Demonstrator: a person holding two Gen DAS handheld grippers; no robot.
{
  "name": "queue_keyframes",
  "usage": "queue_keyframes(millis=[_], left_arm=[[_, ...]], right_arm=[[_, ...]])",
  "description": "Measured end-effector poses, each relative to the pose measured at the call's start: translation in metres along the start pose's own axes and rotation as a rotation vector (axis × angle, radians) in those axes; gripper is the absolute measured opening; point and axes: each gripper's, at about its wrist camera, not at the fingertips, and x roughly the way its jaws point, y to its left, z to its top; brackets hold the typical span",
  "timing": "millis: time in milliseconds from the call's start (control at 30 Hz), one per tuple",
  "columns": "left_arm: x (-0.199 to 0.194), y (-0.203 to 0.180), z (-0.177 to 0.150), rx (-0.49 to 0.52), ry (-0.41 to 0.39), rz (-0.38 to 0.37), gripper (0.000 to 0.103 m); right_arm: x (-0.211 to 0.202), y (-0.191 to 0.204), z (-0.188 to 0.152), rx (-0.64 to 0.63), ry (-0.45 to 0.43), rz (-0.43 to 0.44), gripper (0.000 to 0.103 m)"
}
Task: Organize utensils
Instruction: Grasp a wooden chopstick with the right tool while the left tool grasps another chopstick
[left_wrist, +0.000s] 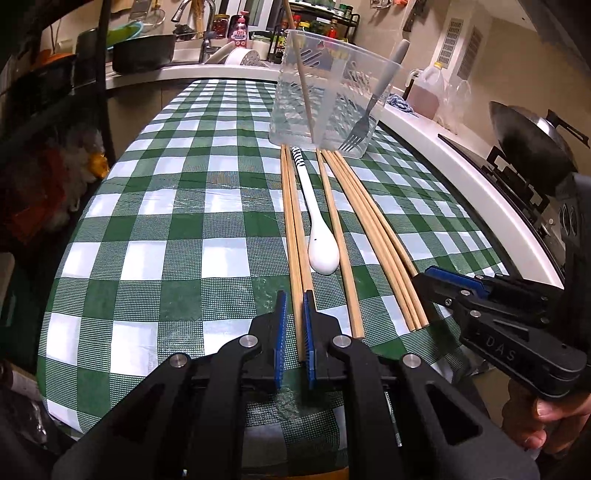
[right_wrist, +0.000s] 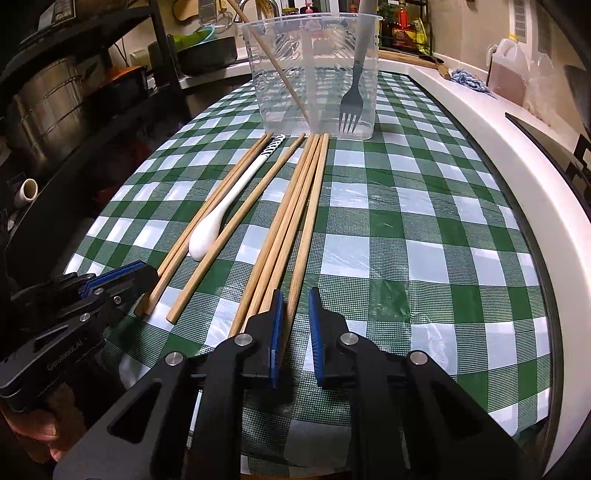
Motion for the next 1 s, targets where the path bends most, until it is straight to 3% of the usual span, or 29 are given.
queue_keyframes(millis=[267,700,1000], left_arm=[[-0.002,-0.007,-0.003,0.042,-0.02,0.064,0.009],[0.0,-0.01,-0.005,0.064,-0.019,0.084,0.01],[-0.003,0.006,-0.003,0.007,-0.029,0.12,0.006]], right_arm=[[-0.001,0.002,-0.001,-0.028,-0.006,-0.065,0.009],[-0.003,-0.011,0.0,0.017,-0.005,-0.132,0.005],[-0.006,-0.023,-0.001,0.067,0.001,-0.144,0.005]])
